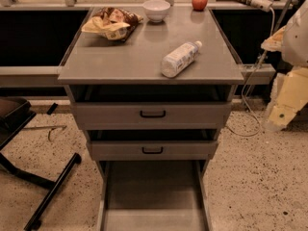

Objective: Place blue plastic bottle into bottom drawer

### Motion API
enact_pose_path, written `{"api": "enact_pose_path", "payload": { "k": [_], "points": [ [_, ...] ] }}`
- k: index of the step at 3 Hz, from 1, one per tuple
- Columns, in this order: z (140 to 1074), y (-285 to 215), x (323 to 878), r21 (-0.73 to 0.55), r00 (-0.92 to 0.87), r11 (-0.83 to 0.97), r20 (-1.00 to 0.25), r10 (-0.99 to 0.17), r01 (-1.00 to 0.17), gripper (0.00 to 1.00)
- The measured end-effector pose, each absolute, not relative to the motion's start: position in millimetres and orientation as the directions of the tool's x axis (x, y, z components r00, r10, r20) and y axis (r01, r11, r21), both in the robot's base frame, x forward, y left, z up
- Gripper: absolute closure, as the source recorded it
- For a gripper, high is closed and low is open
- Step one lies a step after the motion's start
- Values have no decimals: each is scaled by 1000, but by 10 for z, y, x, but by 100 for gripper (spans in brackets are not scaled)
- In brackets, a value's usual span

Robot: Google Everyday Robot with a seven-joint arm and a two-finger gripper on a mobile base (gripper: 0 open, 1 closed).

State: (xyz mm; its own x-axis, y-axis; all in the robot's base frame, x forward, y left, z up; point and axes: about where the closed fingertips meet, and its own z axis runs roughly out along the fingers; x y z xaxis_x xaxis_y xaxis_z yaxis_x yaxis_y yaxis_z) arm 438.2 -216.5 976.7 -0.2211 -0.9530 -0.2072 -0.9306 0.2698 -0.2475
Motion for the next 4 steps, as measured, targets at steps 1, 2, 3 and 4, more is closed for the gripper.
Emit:
{"api": "enact_pose_path", "payload": {
  "k": [1, 2, 3, 4],
  "points": [
    [9767, -2165, 4382, -248, -221, 270, -207, -953, -931, 0],
    [9792, -2212, 4656, -278, -218, 268, -197, -956, -922, 0],
    [9788, -2269, 5195, -310, -186, 234, -177, -966, -921, 0],
    [9879, -2215, 5810, -354, -120, 181, -186, -975, -918, 0]
  ]
}}
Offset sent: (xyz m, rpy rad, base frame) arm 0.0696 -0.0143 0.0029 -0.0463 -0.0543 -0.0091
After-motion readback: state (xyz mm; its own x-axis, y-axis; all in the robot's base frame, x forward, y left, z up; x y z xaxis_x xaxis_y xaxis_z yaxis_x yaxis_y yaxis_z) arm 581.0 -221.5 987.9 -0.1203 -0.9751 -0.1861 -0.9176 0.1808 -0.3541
